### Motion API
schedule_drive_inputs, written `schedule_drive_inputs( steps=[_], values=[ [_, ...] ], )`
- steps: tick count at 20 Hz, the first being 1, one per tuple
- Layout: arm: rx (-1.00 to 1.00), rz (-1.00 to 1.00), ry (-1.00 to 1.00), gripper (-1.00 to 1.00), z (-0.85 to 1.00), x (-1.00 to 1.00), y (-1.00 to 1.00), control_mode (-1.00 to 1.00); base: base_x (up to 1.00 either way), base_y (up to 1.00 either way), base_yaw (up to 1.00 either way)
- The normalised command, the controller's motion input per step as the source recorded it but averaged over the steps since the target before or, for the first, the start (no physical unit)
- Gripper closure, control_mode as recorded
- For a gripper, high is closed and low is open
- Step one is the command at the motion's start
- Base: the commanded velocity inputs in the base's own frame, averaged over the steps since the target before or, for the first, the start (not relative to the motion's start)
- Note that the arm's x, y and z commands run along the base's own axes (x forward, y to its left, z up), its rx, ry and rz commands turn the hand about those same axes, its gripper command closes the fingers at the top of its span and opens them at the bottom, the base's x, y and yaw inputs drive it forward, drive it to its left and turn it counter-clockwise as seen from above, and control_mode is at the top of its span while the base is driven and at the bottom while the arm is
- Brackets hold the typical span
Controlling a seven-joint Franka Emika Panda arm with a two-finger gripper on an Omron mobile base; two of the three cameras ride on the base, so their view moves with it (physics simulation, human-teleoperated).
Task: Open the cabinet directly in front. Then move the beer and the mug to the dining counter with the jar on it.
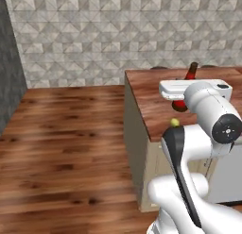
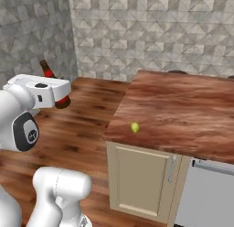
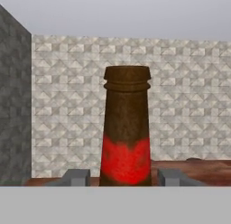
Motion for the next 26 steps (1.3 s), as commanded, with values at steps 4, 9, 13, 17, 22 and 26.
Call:
schedule_drive_inputs(
  steps=[4,9,13,17,22,26],
  values=[
    [0.00,0.00,0.00,1.00,0.00,0.00,0.00,1.00,0.32,1.00,-0.02],
    [0.00,0.00,0.00,1.00,0.00,0.00,0.00,1.00,0.55,1.00,-0.01],
    [0.00,0.00,0.00,1.00,0.00,0.00,0.00,1.00,1.00,0.93,-0.08],
    [0.00,0.00,0.00,1.00,0.00,0.00,0.00,1.00,1.00,0.63,-0.10],
    [0.00,0.00,0.00,1.00,0.00,0.00,0.00,1.00,1.00,0.55,-0.09],
    [0.00,0.00,0.00,1.00,0.00,0.00,0.00,1.00,1.00,0.28,-0.05]
  ],
)
